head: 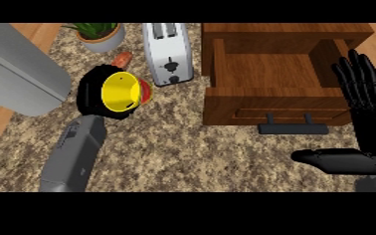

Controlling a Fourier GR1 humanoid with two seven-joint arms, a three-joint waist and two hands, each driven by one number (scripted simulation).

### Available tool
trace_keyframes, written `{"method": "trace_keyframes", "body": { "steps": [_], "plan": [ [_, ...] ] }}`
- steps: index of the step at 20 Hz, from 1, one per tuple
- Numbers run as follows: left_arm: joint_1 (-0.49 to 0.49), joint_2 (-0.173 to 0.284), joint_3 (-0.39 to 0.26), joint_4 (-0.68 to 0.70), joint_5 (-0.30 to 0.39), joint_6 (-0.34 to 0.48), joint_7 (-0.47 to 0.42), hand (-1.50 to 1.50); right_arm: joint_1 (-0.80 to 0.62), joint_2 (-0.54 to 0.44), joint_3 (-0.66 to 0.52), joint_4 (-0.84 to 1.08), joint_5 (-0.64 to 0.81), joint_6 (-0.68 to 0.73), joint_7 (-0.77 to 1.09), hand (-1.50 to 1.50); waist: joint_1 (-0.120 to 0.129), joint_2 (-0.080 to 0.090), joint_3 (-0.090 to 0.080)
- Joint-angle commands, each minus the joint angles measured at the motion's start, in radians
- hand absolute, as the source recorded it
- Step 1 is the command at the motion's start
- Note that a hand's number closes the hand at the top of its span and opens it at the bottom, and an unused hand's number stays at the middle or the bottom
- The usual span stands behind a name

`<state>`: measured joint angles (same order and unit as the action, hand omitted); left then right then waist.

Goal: Pick up the cup, place it into the drawer and close the drawer

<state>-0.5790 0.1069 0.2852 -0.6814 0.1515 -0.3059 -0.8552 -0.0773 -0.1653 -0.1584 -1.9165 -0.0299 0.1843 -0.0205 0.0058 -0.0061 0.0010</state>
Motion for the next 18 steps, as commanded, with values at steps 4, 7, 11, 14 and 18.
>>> {"method": "trace_keyframes", "body": {
  "steps": [4,7,11,14,18],
  "plan": [
    [-0.01,-0.065,-0.097,-0.323,-0.006,0.097,0.202,1.5,0.019,-0.043,-0.046,-0.063,-0.056,0.037,0.052,-1.5,0.002,-0.002,0.0],
    [-0.124,-0.105,-0.139,-0.352,0.009,0.176,0.321,1.5,0.084,0.012,0.001,-0.016,0.009,0.024,-0.059,-1.5,-0.008,0.001,0.0],
    [-0.204,-0.106,-0.183,-0.421,-0.025,0.257,0.473,1.5,0.042,-0.011,-0.03,-0.016,-0.027,0.025,0.0,-1.5,-0.011,0.003,0.0],
    [-0.316,-0.106,-0.221,-0.361,-0.028,0.346,0.508,1.5,-0.006,0.017,0.016,-0.002,0.009,0.001,0.003,-1.5,-0.015,0.006,-0.001],
    [-0.396,-0.107,-0.339,-0.287,0.015,0.474,0.514,1.5,0.016,-0.007,-0.012,-0.062,-0.034,0.021,0.05,-1.5,-0.029,0.007,-0.001]
  ]
}}
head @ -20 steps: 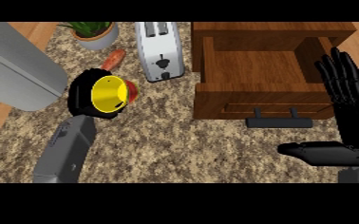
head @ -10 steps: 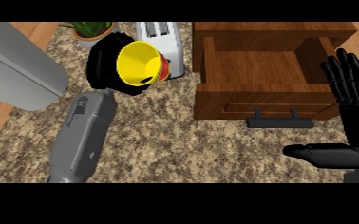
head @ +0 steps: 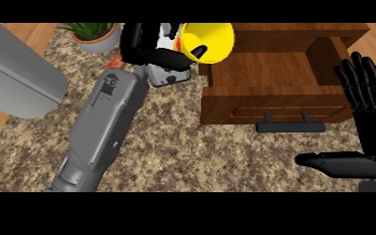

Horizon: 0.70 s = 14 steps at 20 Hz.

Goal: Pick up the cup, place it into the drawer and close the drawer

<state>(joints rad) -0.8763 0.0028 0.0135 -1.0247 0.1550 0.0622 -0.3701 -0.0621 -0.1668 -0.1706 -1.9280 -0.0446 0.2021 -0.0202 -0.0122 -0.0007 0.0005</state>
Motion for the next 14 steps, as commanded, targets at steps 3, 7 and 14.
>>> {"method": "trace_keyframes", "body": {
  "steps": [3,7,14],
  "plan": [
    [-0.178,-0.003,-0.095,0.11,0.059,0.177,0.076,1.5,-0.026,-0.007,-0.008,0.057,0.011,0.01,-0.045,-1.5,-0.006,0.003,0.0],
    [-0.25,-0.003,-0.059,0.229,0.098,0.128,0.103,1.5,0.007,-0.031,-0.045,0.008,-0.053,0.042,0.002,-1.5,-0.008,0.004,0.0],
    [-0.35,-0.003,-0.132,0.469,0.198,0.169,0.013,1.5,-0.057,-0.023,-0.035,0.064,-0.025,0.02,-0.005,-1.5,-0.021,0.011,0.0]
  ]
}}
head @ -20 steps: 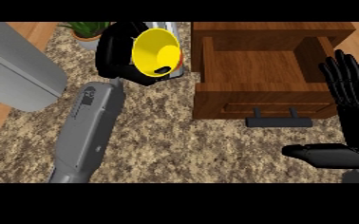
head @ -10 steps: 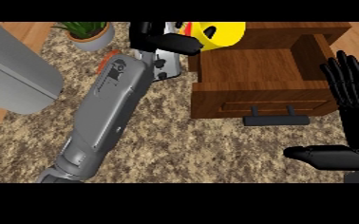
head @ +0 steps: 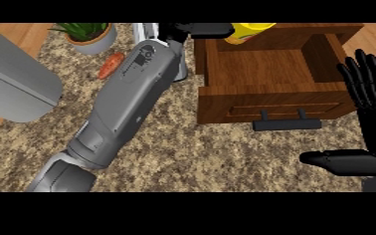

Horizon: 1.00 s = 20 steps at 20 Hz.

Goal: Pick up the cup, place it into the drawer and close the drawer

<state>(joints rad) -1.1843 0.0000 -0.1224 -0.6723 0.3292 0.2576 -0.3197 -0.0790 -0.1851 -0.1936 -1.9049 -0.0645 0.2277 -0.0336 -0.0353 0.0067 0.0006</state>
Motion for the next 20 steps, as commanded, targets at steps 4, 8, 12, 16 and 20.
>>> {"method": "trace_keyframes", "body": {
  "steps": [4,8,12,16,20],
  "plan": [
    [-0.037,0.0,-0.186,0.11,0.158,0.084,-0.048,1.5,-0.038,0.007,0.025,0.009,0.016,-0.008,0.022,-1.5,-0.019,0.001,0.0],
    [-0.083,0.0,-0.218,0.178,0.177,0.087,-0.016,1.5,0.008,-0.008,0.004,-0.022,-0.014,0.025,0.001,-1.5,-0.02,0.001,0.0],
    [-0.078,0.0,-0.335,0.214,0.213,0.124,-0.007,1.5,-0.039,0.0,0.023,0.045,0.019,0.012,-0.017,-1.5,-0.035,0.007,0.001],
    [-0.032,0.0,-0.45,0.184,0.221,0.149,0.027,-1.5,-0.079,-0.029,-0.026,0.072,-0.029,0.023,0.003,-1.5,-0.033,0.006,0.001],
    [-0.11,0.0,-0.469,0.273,0.225,0.136,0.055,-1.5,-0.09,-0.023,-0.011,0.049,-0.016,0.012,0.019,-1.5,-0.044,0.012,0.001]
  ]
}}
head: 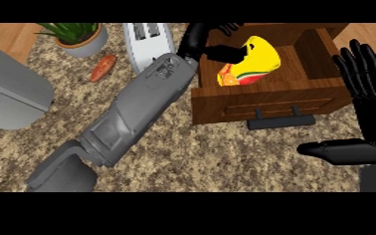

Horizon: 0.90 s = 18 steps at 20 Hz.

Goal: Pick up the cup, place it into the drawer and close the drawer

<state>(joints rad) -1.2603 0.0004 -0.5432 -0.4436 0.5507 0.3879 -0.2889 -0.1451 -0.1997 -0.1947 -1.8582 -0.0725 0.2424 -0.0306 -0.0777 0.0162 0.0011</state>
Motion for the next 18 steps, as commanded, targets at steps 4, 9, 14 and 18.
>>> {"method": "trace_keyframes", "body": {
  "steps": [4,9,14,18],
  "plan": [
    [0.009,0.0,-0.155,-0.015,0.021,0.106,0.065,-1.5,-0.015,-0.012,-0.011,0.037,-0.01,0.021,-0.032,-1.5,-0.01,0.002,0.0],
    [0.023,0.0,-0.147,-0.072,0.076,0.156,-0.021,-1.5,-0.013,0.005,0.001,0.008,-0.074,0.046,0.0,-1.5,-0.009,0.0,0.0],
    [0.031,0.0,-0.106,-0.114,0.117,0.131,-0.125,-1.5,0.054,-0.017,-0.027,-0.042,-0.241,0.158,0.012,1.5,0.011,-0.007,-0.001],
    [0.013,0.0,-0.082,-0.117,0.144,0.146,-0.123,-1.5,0.021,-0.041,0.025,-0.098,-0.168,0.145,0.064,1.5,0.034,-0.01,-0.001]
  ]
}}
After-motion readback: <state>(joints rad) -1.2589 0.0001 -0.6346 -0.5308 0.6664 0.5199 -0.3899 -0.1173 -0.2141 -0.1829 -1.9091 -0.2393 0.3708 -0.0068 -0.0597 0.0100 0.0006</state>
